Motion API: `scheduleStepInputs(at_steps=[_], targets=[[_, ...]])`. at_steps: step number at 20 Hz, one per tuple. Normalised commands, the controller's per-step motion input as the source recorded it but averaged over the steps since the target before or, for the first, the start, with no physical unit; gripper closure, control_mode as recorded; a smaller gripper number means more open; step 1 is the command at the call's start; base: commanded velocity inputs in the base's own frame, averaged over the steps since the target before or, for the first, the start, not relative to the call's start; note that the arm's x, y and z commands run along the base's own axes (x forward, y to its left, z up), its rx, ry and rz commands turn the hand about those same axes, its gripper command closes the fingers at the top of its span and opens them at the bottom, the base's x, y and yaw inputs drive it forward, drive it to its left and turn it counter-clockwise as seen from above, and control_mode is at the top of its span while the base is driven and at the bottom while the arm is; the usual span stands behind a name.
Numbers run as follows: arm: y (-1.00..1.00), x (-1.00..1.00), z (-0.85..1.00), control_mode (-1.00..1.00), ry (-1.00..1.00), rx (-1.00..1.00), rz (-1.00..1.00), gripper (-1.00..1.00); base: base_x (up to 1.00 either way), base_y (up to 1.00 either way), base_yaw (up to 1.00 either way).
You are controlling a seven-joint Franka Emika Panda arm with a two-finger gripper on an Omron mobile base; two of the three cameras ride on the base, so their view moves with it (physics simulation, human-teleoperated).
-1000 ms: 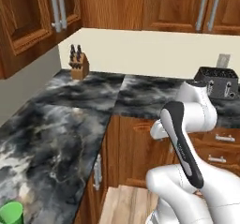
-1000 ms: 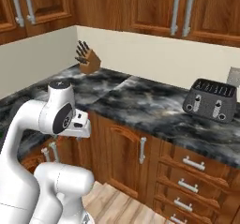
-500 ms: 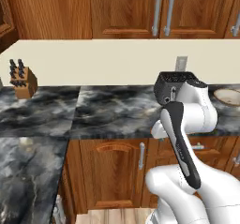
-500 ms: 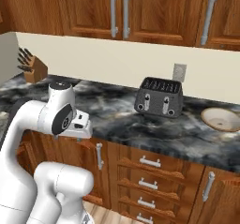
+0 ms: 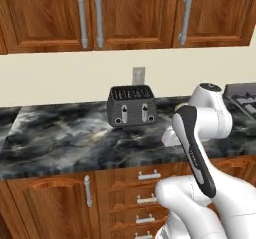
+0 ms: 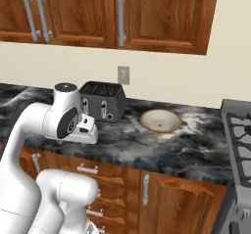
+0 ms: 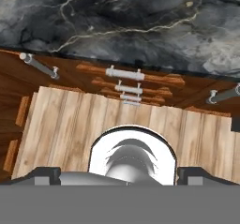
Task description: Pick the cup and bowl from the counter and place them on the counter next to the sink.
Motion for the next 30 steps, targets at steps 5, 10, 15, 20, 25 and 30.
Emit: scheduleStepInputs(at_steps=[5, 10, 15, 20, 25, 30], targets=[[0.00, 0.00, 0.00, 1.00, 0.00, 0.00, 0.00, -1.00, -0.02, -0.66, -0.36], [0.00, 0.00, 0.00, 1.00, 0.00, 0.00, 0.00, -1.00, 0.06, -0.68, -0.41], [0.00, 0.00, 0.00, 1.00, 0.00, 0.00, 0.00, -1.00, 0.21, -0.26, -0.30], [0.00, 0.00, 0.00, 1.00, 0.00, 0.00, 0.00, -1.00, 0.64, 0.06, -0.01], [0.00, 0.00, 0.00, 1.00, 0.00, 0.00, 0.00, -1.00, 0.41, 0.01, 0.00], [0.00, 0.00, 0.00, 1.00, 0.00, 0.00, 0.00, -1.00, 0.00, 0.00, 0.00]])
